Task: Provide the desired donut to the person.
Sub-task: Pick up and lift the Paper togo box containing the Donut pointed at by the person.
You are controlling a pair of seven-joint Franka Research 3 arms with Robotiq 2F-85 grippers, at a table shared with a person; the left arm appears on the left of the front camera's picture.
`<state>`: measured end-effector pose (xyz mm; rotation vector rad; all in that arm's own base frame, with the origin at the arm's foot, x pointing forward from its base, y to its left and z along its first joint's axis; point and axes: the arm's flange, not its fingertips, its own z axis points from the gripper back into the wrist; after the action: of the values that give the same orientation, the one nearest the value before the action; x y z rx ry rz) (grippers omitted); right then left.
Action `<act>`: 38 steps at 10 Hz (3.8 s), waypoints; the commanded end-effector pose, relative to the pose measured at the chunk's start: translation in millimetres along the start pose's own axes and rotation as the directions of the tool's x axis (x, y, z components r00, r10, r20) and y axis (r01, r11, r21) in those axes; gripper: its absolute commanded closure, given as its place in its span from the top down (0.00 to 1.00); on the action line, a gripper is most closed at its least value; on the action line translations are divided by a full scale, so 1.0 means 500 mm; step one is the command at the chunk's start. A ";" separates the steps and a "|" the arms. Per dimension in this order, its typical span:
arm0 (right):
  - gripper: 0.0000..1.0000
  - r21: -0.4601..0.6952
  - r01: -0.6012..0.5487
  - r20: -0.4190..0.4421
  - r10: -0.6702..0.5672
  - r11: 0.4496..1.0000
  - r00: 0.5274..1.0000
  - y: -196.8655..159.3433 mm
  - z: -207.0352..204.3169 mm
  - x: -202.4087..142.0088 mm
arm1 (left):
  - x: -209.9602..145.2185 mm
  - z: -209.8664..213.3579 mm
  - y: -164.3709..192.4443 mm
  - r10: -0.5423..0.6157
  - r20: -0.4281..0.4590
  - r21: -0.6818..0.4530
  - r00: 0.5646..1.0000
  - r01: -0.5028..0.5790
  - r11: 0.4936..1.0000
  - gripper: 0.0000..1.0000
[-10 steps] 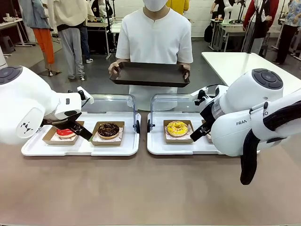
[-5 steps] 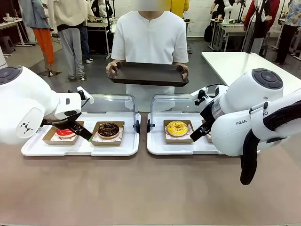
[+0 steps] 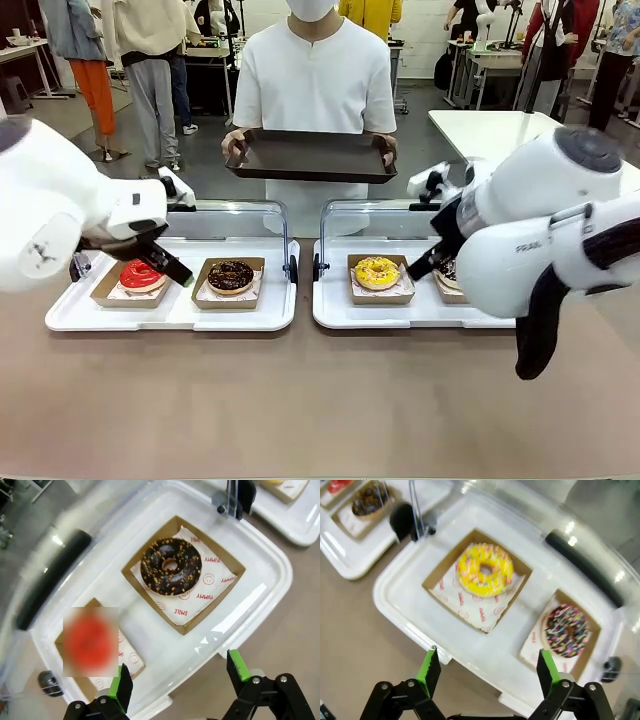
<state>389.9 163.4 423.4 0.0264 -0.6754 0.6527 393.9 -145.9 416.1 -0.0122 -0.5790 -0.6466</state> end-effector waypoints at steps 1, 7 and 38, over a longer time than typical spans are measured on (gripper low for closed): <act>1.00 0.004 -0.002 0.098 0.002 1.000 0.995 0.024 0.176 -0.082 | -0.070 0.165 -0.001 -0.077 0.032 -0.022 0.997 0.078 0.997 1.00; 1.00 -0.061 -0.033 0.081 0.037 0.998 0.996 0.002 0.357 0.024 | -0.018 0.334 0.016 -0.106 0.052 0.006 0.993 0.106 0.994 1.00; 1.00 0.672 -0.027 0.456 -0.385 0.740 0.802 -0.632 0.518 -0.262 | -0.216 0.417 0.448 -0.028 0.565 -0.590 0.825 0.427 0.685 1.00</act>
<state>341.0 -225.7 606.4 1.0117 -1.0183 0.6971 337.4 136.9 571.3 -0.9071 -0.8637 -1.1374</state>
